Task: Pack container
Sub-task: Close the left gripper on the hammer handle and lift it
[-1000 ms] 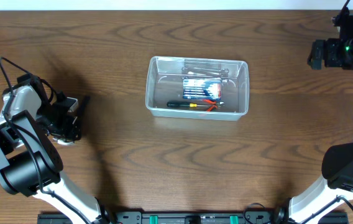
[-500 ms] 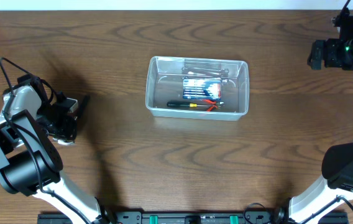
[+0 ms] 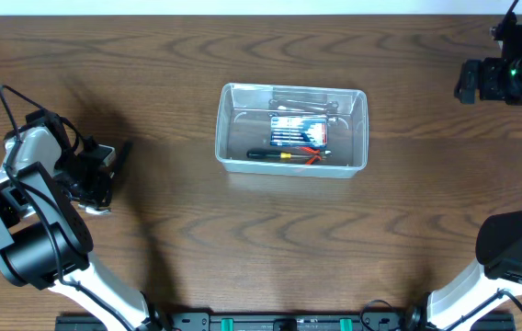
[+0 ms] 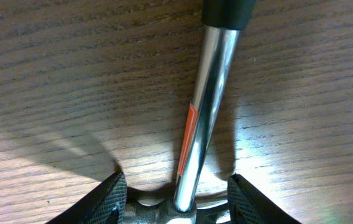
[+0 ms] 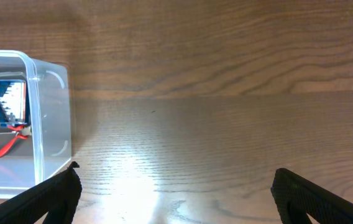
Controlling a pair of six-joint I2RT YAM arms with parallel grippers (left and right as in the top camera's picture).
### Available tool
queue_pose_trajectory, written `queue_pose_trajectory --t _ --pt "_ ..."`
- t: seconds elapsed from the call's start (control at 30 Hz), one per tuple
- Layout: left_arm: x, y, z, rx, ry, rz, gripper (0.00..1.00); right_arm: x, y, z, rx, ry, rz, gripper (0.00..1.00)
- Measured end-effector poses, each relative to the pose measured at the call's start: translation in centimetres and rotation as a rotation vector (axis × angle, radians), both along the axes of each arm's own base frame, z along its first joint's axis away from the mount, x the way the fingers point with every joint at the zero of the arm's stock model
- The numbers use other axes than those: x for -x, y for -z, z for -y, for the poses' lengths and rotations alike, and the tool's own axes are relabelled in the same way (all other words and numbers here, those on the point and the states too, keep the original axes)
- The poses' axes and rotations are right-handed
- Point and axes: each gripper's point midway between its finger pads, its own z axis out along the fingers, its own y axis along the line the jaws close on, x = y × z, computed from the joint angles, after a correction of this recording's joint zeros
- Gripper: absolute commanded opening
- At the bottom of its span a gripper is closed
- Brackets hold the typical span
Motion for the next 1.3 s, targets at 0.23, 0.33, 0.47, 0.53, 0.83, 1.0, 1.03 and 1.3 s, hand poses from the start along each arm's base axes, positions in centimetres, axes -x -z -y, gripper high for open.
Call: queue_pose_trajectory --t 0.23,0.33,0.47,0.53,0.83,1.0,1.03,1.3 --pt "0.1 0.0 -0.2 -0.014 0.001 -0.005 0.51 0.0 0.0 0.0 0.000 0.000 0.000 0.99" --pt "0.3 0.1 -0.6 -0.035 0.003 -0.018 0.51 0.0 0.0 0.0 0.000 0.000 0.000 0.99" --pt "0.3 0.1 -1.0 -0.054 0.002 -0.022 0.51 0.0 0.0 0.1 0.004 0.001 -0.001 0.99" --pt "0.3 0.1 -1.1 -0.059 0.002 -0.021 0.51 0.0 0.0 0.1 0.007 0.002 -0.001 0.99" --pt "0.3 0.1 -1.2 -0.070 -0.005 -0.024 0.44 0.3 0.1 0.1 0.004 0.002 -0.012 0.99" --pt "0.1 0.1 -1.3 -0.075 -0.014 -0.017 0.37 0.3 0.1 0.1 0.004 0.002 -0.013 0.99" --pt "0.1 0.1 -1.3 -0.075 -0.014 -0.017 0.36 0.3 0.1 0.1 0.004 0.002 -0.013 0.99" --pt "0.2 0.2 -1.3 -0.075 -0.013 -0.022 0.28 0.4 0.1 0.0 0.003 0.002 -0.016 0.99"
